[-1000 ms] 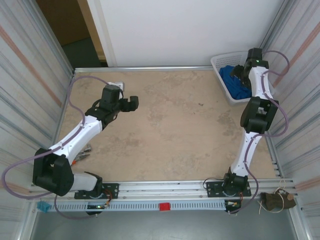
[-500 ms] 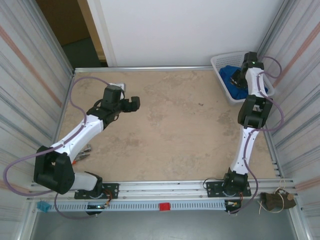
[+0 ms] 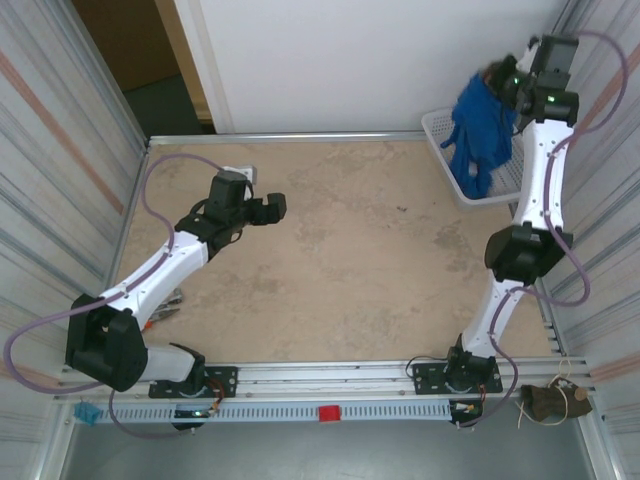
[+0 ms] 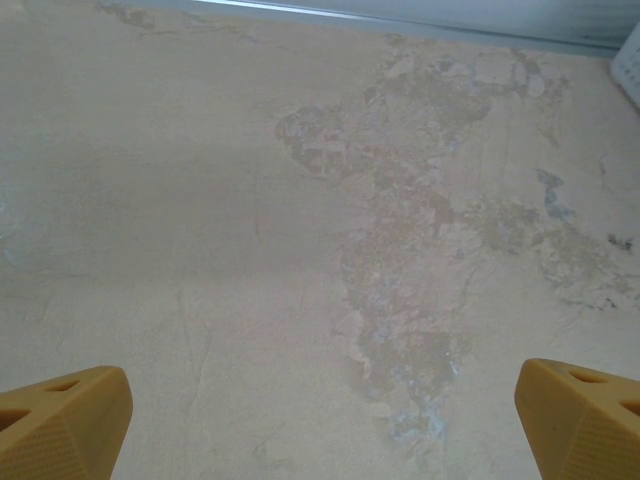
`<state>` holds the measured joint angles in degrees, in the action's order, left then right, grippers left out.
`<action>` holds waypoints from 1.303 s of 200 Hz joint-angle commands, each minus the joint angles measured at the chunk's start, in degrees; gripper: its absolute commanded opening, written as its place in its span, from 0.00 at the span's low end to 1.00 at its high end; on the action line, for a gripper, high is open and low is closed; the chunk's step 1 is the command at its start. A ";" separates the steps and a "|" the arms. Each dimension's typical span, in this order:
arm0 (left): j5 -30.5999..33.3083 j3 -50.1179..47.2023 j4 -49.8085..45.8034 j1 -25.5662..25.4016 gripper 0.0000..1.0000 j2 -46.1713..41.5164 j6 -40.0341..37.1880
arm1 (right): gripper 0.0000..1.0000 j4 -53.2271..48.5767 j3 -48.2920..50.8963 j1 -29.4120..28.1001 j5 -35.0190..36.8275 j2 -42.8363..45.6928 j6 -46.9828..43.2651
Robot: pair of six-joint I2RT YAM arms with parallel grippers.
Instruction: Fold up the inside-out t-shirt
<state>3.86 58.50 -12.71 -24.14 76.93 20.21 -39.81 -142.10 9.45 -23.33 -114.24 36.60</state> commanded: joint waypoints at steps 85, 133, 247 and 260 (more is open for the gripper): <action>1.56 -0.05 -2.41 -1.08 0.99 -5.27 3.58 | 0.00 16.95 28.67 -22.88 -5.71 17.09 0.09; 8.17 -2.59 -7.75 0.11 0.99 -8.33 3.48 | 0.72 20.37 61.27 -21.61 11.61 24.10 -0.83; -10.17 7.33 -13.18 18.94 0.87 18.40 -0.03 | 0.70 17.25 72.73 -46.78 23.52 23.49 -0.83; -12.07 10.11 -14.63 19.30 0.83 22.53 -0.69 | 0.72 16.99 73.41 -46.82 24.72 24.05 -0.75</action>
<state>-1.76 63.18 -23.79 -5.45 94.45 22.61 -21.04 -69.97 -37.19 -3.51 -90.24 36.62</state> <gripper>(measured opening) 0.856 0.709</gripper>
